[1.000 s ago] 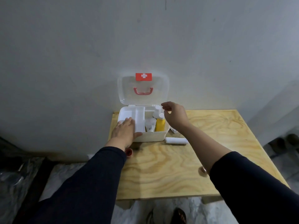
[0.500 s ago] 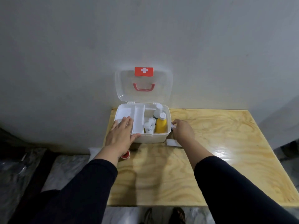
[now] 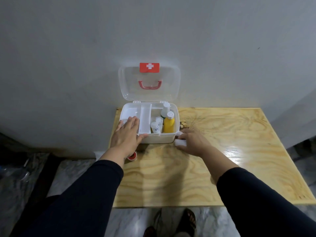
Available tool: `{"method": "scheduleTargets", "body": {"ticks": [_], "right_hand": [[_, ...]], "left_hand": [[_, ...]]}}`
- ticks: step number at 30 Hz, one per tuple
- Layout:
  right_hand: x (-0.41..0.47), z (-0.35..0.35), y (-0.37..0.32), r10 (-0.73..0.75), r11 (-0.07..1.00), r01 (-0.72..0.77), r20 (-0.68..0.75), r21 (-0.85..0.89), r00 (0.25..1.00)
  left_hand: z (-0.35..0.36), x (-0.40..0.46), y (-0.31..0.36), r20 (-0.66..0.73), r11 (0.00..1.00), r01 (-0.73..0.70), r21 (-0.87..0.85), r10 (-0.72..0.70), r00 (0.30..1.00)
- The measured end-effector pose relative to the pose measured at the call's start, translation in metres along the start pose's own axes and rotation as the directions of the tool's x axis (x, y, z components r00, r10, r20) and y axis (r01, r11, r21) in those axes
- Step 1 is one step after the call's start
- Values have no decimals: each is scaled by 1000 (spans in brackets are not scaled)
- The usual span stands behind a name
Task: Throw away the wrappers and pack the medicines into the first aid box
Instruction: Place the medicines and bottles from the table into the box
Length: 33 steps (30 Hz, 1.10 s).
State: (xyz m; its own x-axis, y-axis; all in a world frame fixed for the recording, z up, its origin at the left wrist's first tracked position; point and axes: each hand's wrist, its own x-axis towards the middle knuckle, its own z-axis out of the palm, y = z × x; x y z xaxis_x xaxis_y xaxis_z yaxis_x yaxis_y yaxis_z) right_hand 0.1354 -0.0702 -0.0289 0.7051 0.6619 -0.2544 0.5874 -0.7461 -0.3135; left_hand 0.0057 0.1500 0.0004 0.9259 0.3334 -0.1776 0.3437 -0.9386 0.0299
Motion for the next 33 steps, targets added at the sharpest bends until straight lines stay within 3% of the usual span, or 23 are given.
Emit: {"method": "scheduleTargets", "body": {"ticks": [10,16,21,25,28,33], "right_hand": [[-23,-25,2,119,986,-86,-233,145,965],[-29,-84,-19,64,993,-25,-343,115,937],[-12,-105,-72,-163,986,168,-267,-6,950],[2,-91,-121,-281,960,275,-159,-60,947],[11,-76,-150,-299,954,298,-74,-25,951],[19,-64,-177,-256,966,254,44,42,966]], "left_hand": [[-6,-4,0,27,999,-15,-29,16,1000],[-21,-4,-1,40,989,-22,-145,28,999],[-34,-17,-8,-9,937,119,-328,-129,992],[-35,-26,-24,56,852,227,-471,-228,972],[-31,-27,-36,87,791,247,-560,-240,967],[-37,-28,-44,81,818,183,-545,-166,983]]}}
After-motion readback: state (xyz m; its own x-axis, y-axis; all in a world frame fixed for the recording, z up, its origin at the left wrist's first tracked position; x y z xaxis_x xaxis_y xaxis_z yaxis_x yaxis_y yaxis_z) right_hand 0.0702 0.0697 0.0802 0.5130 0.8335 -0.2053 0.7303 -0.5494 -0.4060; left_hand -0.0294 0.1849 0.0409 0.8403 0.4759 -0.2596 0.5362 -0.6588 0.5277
